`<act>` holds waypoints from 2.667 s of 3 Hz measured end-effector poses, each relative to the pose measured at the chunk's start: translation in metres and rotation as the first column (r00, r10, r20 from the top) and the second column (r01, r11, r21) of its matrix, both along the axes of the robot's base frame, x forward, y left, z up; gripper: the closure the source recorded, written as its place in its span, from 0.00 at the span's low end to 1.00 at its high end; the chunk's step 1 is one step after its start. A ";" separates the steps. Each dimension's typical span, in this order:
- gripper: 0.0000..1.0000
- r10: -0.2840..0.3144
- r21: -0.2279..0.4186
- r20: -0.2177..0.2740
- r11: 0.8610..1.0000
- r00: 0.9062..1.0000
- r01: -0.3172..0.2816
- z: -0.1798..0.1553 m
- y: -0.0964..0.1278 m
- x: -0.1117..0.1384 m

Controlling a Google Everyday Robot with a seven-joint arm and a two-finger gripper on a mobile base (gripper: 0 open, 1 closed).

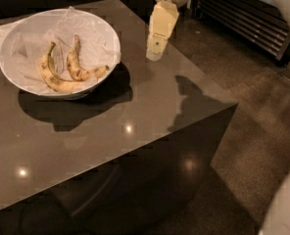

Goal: Pick banana from white bowl

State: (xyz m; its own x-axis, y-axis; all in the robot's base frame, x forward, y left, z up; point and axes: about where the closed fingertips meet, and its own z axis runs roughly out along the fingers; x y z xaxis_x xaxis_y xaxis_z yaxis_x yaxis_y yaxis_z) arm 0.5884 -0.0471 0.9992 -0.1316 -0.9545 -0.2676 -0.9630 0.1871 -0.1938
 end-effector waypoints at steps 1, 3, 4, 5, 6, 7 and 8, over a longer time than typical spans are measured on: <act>0.00 0.076 -0.049 0.012 0.996 0.997 -0.076 -0.001 0.046 0.015; 0.00 0.093 0.046 0.034 0.994 0.995 -0.094 0.006 0.078 0.018; 0.00 0.116 0.091 -0.012 0.989 0.993 -0.115 0.004 0.109 0.013; 0.00 0.137 0.106 -0.050 0.986 0.989 -0.132 -0.001 0.137 0.012; 0.00 0.153 0.117 -0.073 0.983 0.986 -0.144 -0.005 0.158 0.016; 0.00 0.156 0.141 -0.059 0.979 0.986 -0.146 -0.005 0.167 0.020; 0.18 0.147 0.159 -0.077 0.978 0.986 -0.134 -0.014 0.183 0.029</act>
Offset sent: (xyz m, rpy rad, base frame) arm 0.0135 0.0409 -0.0009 -0.0441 -0.0118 0.0677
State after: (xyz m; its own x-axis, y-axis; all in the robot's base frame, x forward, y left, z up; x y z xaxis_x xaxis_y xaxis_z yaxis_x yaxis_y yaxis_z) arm 0.6171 0.1364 0.9856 -0.0287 -0.9138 -0.4052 -0.9938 0.0698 -0.0870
